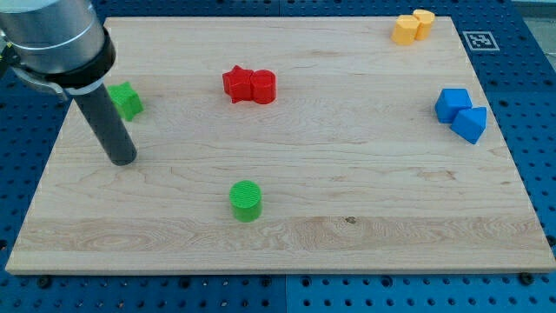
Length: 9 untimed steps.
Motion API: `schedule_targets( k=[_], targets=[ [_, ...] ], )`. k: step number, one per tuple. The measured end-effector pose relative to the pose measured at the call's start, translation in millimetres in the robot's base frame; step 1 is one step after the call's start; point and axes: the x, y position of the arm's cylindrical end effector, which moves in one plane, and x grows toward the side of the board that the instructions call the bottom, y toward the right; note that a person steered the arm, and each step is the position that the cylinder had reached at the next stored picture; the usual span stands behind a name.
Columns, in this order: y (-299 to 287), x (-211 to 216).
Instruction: Point your arm to the green circle
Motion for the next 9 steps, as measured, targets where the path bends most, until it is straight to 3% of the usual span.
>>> schedule_targets(
  k=[2, 7, 9],
  targets=[
    [10, 0],
    [122, 2],
    [155, 22]
  ],
)
